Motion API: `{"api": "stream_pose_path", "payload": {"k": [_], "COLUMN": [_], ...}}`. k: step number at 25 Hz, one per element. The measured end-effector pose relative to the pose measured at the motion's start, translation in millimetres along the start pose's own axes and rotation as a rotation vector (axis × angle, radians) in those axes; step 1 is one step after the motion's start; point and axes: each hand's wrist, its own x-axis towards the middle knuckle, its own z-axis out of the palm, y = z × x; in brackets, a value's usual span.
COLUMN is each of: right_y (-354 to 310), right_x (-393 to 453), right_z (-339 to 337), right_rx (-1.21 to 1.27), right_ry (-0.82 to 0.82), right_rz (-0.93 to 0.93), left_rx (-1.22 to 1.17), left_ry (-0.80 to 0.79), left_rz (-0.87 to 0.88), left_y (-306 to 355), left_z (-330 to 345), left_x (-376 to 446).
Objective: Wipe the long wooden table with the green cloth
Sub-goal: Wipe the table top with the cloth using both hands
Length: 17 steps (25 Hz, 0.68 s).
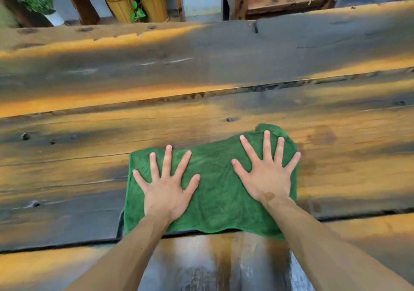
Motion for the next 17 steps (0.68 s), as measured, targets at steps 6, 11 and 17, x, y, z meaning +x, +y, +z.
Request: {"api": "stream_pose_path", "payload": {"k": [6, 11, 17], "right_y": [-15, -33, -50], "right_x": [139, 254, 363], "right_z": [-30, -53, -80], "right_rx": [-0.007, -0.011, -0.017], "right_ry": [0.055, 0.108, 0.108], "right_rz": [-0.023, -0.006, 0.057], "left_rx": [-0.017, -0.003, -0.085], "left_ry": [0.103, 0.146, 0.174], "left_rz": [-0.023, -0.020, -0.044], "left_y": [25, 34, 50], "left_z": [-36, -66, -108], "left_x": [136, 238, 379]}}
